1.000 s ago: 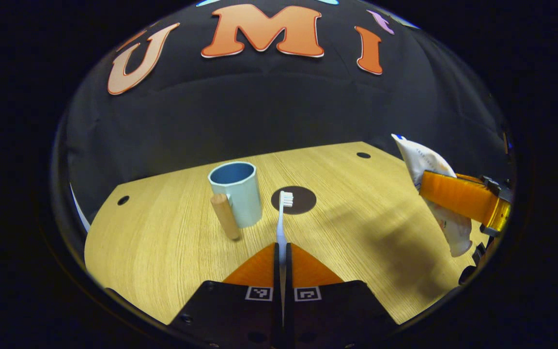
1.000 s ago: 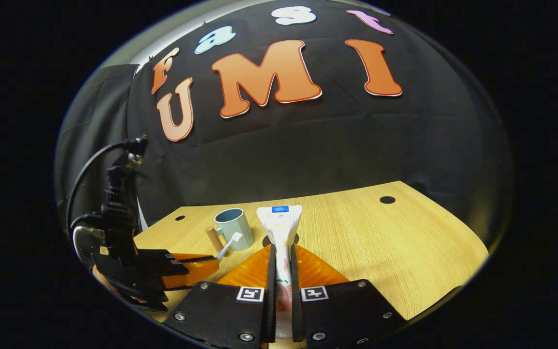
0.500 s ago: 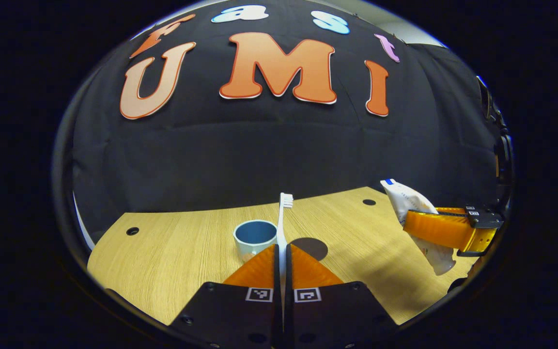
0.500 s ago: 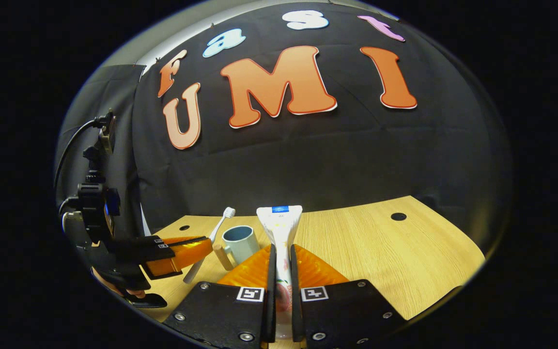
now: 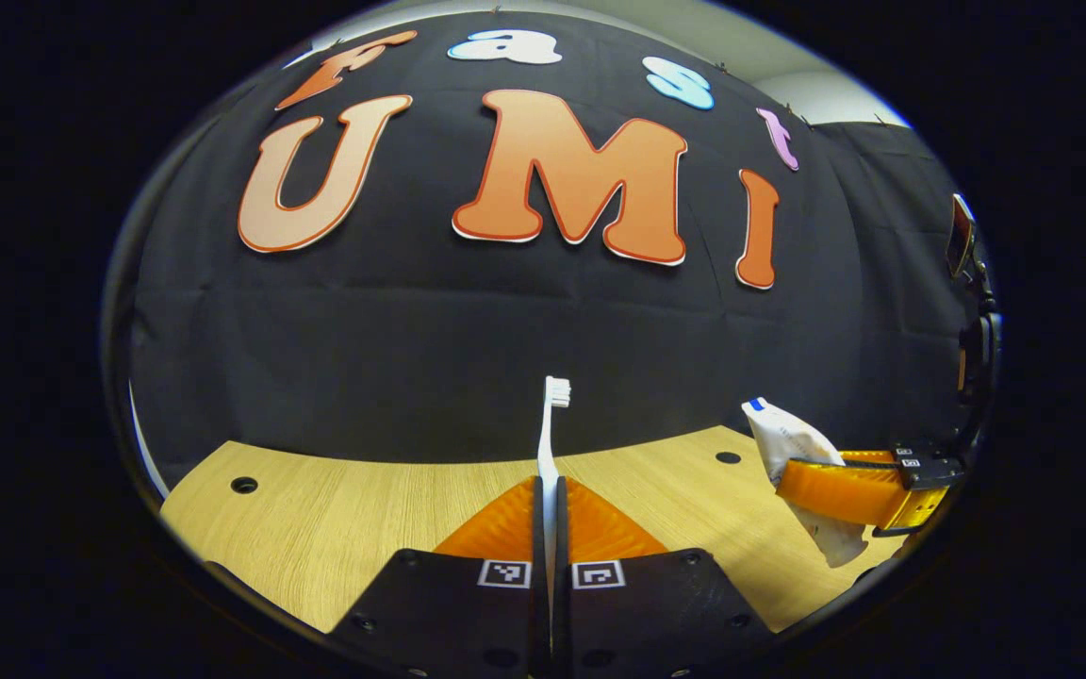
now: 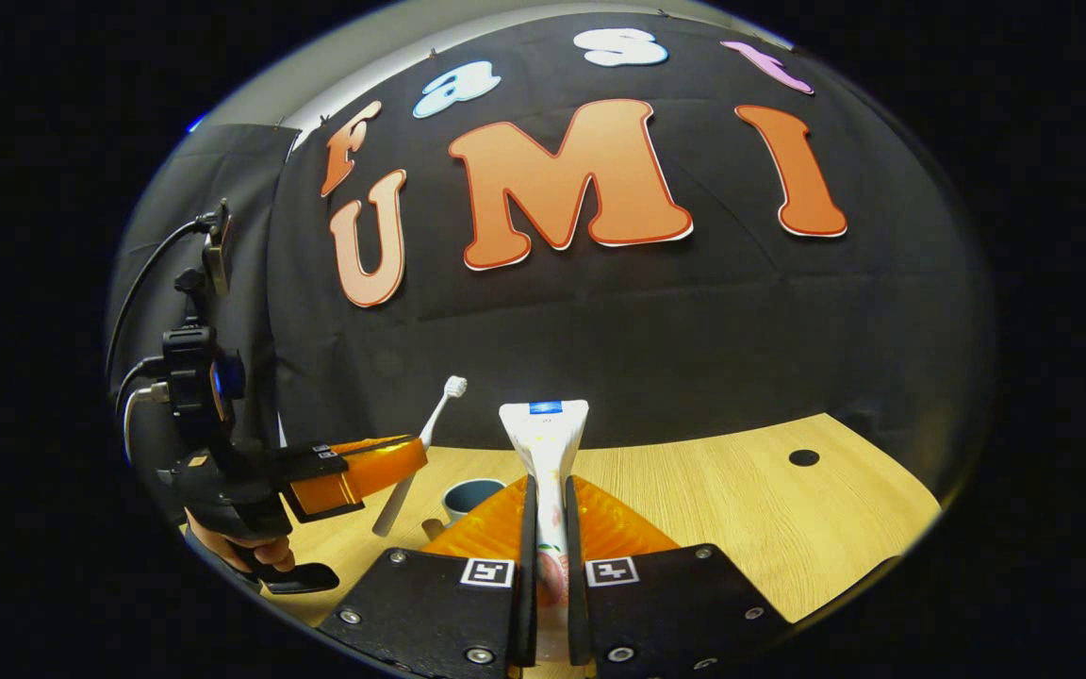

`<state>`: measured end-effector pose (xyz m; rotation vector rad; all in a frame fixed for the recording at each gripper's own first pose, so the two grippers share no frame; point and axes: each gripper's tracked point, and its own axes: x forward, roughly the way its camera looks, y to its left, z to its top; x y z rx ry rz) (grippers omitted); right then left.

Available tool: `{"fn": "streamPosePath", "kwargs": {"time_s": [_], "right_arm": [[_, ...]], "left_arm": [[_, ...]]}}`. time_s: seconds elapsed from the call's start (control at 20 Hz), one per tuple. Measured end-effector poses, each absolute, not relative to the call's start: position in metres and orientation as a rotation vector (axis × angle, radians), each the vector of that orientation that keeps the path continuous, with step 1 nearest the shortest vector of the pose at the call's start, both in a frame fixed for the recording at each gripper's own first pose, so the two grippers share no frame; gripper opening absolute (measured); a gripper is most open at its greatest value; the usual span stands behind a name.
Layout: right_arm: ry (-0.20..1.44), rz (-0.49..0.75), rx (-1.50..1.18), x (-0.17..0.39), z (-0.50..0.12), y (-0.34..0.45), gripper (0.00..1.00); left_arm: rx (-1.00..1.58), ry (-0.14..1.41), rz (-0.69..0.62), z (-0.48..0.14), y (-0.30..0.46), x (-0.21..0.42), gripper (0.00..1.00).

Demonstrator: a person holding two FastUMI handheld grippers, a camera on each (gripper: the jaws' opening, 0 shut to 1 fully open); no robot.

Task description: Put the toothbrush and toothpaste on the desktop into the cup, then pick up the cup and place it on the coaster on the desktop.

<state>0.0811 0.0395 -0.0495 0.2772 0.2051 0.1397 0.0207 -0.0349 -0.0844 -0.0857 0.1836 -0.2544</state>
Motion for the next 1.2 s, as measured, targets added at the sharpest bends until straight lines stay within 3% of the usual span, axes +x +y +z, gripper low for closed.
{"fn": "streamPosePath", "kwargs": {"time_s": [0.5,1.2], "right_arm": [[0.188,0.129,0.303,0.132,-0.051,0.038,0.13],[0.114,0.178,0.32,0.163,-0.021,0.047,0.13]], "left_arm": [[-0.17,0.105,-0.284,-0.075,-0.032,0.03,0.01],[-0.201,0.193,-0.306,-0.101,-0.04,0.037,0.01]]}}
